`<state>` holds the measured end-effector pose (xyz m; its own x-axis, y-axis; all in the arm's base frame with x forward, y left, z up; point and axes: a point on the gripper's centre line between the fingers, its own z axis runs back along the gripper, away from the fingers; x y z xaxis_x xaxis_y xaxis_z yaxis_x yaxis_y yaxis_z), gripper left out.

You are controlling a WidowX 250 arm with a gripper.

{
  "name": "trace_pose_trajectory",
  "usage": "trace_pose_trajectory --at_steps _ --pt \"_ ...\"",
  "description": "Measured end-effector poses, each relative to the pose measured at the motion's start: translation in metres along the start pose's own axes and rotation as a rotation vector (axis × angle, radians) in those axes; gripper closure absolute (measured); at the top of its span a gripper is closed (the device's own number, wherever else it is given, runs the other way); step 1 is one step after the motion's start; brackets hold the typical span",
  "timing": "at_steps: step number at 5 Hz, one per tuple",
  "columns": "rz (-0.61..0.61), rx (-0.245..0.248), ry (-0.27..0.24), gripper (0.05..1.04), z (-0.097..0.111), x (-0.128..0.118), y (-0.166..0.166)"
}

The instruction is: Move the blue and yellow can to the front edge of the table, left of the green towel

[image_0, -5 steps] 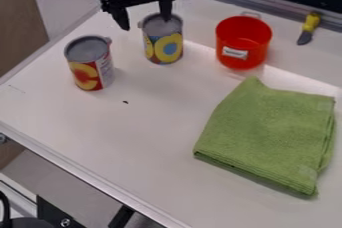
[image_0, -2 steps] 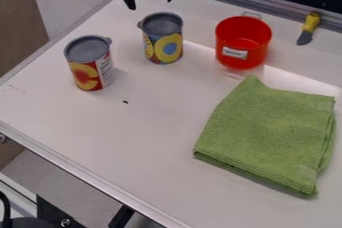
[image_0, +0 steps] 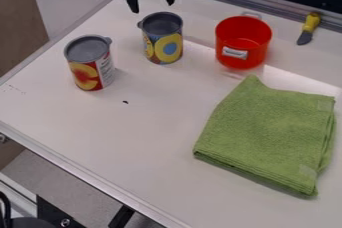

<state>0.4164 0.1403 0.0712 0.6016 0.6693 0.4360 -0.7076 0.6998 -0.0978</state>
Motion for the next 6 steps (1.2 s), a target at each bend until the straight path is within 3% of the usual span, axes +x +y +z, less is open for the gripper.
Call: trace_pose_trajectory --at_steps 2,3,6 --pt "-0.064 -0.025 0.009 0.083 -0.012 -0.002 -0.009" --pt "-0.107 -0.011 0.079 0.083 -0.021 -0.014 -0.01" --pt "-0.016 0.007 0.18 0.083 -0.02 -0.044 -0.004"
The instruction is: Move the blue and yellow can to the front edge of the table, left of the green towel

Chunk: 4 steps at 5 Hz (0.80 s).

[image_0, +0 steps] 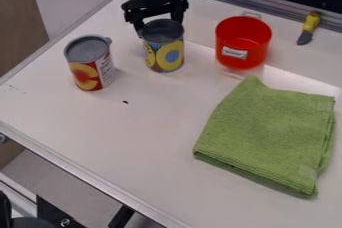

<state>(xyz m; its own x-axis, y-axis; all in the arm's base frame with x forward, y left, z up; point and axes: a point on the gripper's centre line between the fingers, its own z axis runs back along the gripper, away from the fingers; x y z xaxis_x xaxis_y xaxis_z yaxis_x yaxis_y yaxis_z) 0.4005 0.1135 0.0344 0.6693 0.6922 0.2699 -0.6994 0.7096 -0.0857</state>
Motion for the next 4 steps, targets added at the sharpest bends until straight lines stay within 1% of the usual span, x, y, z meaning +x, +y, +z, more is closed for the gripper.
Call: trace_pose_trajectory --at_steps 1,2,3,4 --pt "-0.023 -0.003 0.012 0.083 0.005 -0.016 0.002" --pt "-0.059 -0.022 0.013 0.083 0.013 -0.03 0.002" --pt "-0.102 -0.041 0.027 0.083 0.019 -0.049 0.001" --pt "-0.142 -0.044 0.04 0.084 0.02 -0.064 0.001"
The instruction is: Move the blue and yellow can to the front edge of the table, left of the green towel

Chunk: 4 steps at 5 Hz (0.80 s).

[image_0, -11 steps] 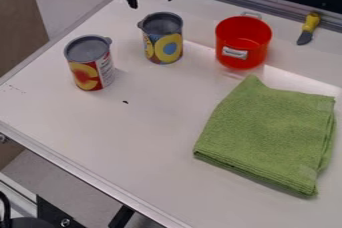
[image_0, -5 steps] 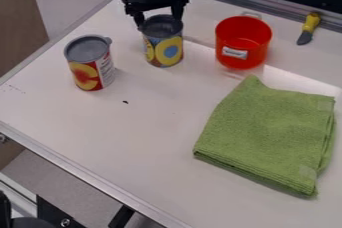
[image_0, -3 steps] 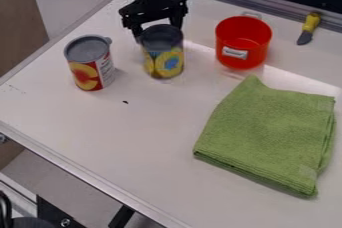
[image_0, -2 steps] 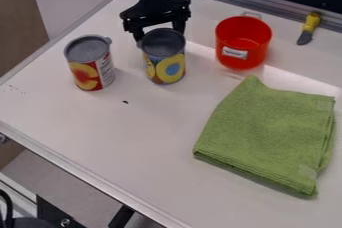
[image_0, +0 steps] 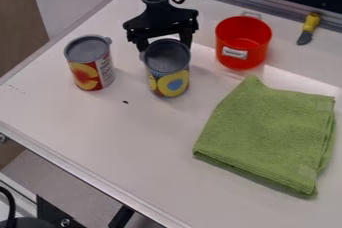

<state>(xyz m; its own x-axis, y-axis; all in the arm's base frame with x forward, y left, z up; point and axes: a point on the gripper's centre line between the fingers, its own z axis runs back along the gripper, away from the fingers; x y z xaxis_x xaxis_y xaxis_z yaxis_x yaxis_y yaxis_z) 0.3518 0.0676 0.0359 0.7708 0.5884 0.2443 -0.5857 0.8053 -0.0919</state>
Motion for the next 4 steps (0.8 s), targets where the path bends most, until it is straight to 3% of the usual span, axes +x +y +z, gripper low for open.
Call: trace_pose_trajectory --at_steps 2,4 --pt "-0.029 0.037 0.018 0.083 -0.009 -0.02 0.001" --pt "-0.108 0.026 0.019 0.083 -0.004 -0.045 0.001"
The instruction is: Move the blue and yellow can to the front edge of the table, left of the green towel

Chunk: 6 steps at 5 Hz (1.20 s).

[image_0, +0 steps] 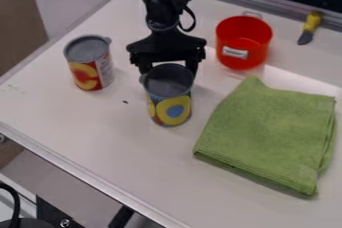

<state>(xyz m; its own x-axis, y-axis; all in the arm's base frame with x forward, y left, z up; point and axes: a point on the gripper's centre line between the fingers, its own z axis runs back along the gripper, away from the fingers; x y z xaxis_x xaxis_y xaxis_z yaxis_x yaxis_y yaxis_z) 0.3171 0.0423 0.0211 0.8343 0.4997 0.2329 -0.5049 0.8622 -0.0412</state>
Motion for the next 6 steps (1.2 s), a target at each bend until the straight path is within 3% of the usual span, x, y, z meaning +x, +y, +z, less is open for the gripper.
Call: trace_pose_trajectory --at_steps 2,6 --pt "0.034 -0.018 -0.005 0.083 0.017 -0.022 -0.002" --pt "-0.062 -0.02 0.056 0.083 0.018 -0.075 0.003"
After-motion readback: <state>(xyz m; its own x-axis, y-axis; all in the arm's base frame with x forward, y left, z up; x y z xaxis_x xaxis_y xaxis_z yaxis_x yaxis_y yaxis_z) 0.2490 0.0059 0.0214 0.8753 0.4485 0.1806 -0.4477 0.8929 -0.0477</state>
